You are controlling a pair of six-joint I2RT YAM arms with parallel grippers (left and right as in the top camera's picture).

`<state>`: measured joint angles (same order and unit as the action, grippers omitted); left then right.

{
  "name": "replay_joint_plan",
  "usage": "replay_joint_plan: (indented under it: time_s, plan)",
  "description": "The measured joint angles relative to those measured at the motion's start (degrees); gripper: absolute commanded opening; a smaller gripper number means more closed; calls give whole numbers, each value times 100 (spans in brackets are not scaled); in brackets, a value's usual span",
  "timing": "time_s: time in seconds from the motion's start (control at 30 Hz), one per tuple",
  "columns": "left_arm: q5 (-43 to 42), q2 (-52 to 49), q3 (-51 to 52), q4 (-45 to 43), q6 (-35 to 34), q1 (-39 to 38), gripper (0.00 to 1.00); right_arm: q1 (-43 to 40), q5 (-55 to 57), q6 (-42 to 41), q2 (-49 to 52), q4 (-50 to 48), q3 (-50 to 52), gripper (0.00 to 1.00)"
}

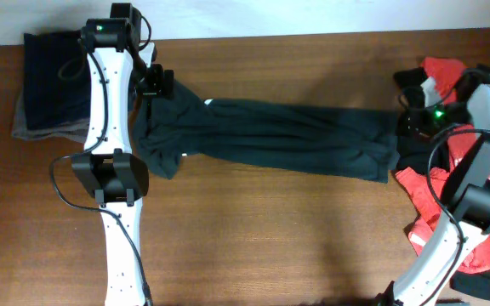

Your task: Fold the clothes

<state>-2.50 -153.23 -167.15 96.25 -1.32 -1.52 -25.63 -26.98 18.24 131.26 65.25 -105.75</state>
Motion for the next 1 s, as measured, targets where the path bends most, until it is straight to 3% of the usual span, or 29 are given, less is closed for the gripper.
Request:
replay_joint_plan:
  time_s: [0.7, 1.0]
  plan:
    - [-2, 0, 0, 13, 0, 0, 99, -155, 667, -417, 369, -149, -13, 4]
    - [-2, 0, 0, 13, 0, 0, 99, -280, 2267, -1099, 293, -345, -118, 7]
